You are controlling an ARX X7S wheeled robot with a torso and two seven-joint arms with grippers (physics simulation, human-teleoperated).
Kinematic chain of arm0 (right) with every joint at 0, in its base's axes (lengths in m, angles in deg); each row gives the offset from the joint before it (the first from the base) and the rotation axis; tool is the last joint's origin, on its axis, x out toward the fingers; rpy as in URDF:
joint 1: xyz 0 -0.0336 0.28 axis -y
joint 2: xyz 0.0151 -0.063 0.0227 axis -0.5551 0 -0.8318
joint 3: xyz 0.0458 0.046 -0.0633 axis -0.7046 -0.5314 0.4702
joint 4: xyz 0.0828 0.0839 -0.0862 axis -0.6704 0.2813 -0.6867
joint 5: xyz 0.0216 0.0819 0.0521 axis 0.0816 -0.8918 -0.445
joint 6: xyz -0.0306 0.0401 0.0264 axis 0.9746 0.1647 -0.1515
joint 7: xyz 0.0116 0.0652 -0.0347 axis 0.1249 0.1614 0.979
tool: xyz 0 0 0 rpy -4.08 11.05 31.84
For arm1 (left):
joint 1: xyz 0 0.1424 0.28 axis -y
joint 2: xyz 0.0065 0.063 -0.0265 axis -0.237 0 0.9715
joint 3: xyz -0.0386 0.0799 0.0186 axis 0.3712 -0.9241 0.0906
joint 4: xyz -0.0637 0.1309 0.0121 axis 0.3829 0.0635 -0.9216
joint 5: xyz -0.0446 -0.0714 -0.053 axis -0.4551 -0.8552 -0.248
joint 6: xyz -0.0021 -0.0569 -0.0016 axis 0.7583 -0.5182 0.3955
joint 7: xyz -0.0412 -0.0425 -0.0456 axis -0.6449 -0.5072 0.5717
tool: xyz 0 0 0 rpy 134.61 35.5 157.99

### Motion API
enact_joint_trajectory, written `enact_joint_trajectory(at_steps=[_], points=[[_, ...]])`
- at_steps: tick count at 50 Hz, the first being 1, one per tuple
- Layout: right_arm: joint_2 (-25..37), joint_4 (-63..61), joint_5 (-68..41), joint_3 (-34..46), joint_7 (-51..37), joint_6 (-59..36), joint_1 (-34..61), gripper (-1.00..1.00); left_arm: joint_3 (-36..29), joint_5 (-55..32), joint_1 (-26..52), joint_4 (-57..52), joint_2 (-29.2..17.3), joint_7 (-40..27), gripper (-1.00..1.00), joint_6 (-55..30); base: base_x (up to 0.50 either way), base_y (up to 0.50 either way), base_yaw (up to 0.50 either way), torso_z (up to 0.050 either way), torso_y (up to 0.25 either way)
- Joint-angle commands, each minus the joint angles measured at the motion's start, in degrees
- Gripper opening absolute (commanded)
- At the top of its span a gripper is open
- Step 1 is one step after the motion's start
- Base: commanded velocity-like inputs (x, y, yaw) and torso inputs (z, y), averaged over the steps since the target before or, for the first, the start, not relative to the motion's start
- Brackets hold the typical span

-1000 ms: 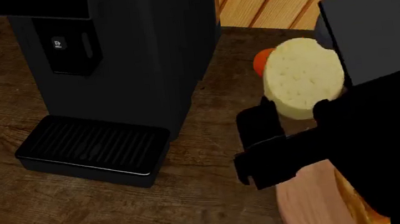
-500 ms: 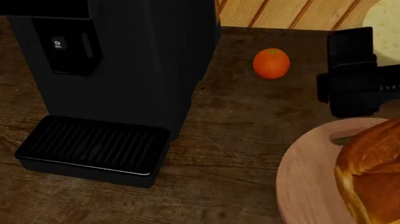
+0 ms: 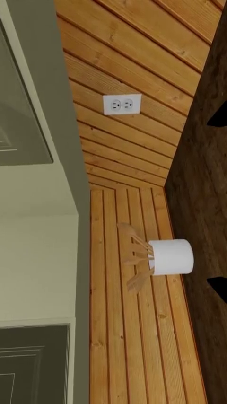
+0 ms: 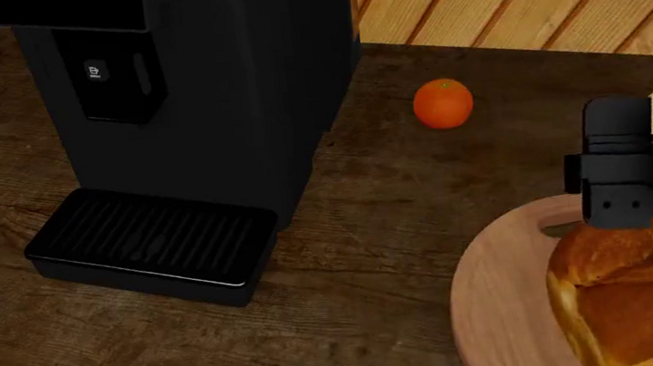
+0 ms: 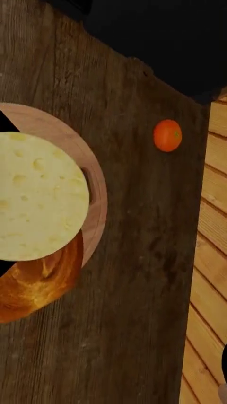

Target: Pick up the wedge of cheese and place it on the slice of bread to prepare a simple cheese on bread dish.

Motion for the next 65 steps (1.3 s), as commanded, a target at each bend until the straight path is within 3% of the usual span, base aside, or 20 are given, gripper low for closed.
enact_joint_trajectory(at_steps=[1, 7, 14, 20, 65], points=[[0.9, 1.6, 0.6, 2.5, 0.8, -0.8, 0.1, -1.0, 0.1, -0.1, -0.1, 0.0, 0.0, 0.0, 1.0, 0.1, 0.0, 0.0, 0.0, 0.0, 0.0], [1.6, 1.8, 1.1, 3.2, 0.9, -0.6, 0.3, -1.0, 0.0, -0.1, -0.1, 0.1, 0.0, -0.1, 1.0, 0.2, 0.0, 0.0, 0.0, 0.0, 0.0], [1.8, 2.4, 2.3, 4.1, 1.3, -0.8, 0.6, -1.0, -1.3, -1.2, 4.2, -5.3, -0.3, -1.4, 1.0, -8.7, 0.0, 0.0, 0.0, 0.0, 0.0], [1.8, 2.3, 4.2, 4.4, 3.1, -0.4, -1.0, -1.0, -1.8, -1.5, 5.4, -5.6, -0.4, -1.6, 1.0, -10.5, 0.0, 0.0, 0.0, 0.0, 0.0], [0.7, 4.3, 12.9, 6.6, 10.3, -0.2, -6.1, -1.0, -1.7, -1.4, 4.1, -3.7, -0.5, -1.7, 1.0, -7.6, 0.0, 0.0, 0.0, 0.0, 0.0]])
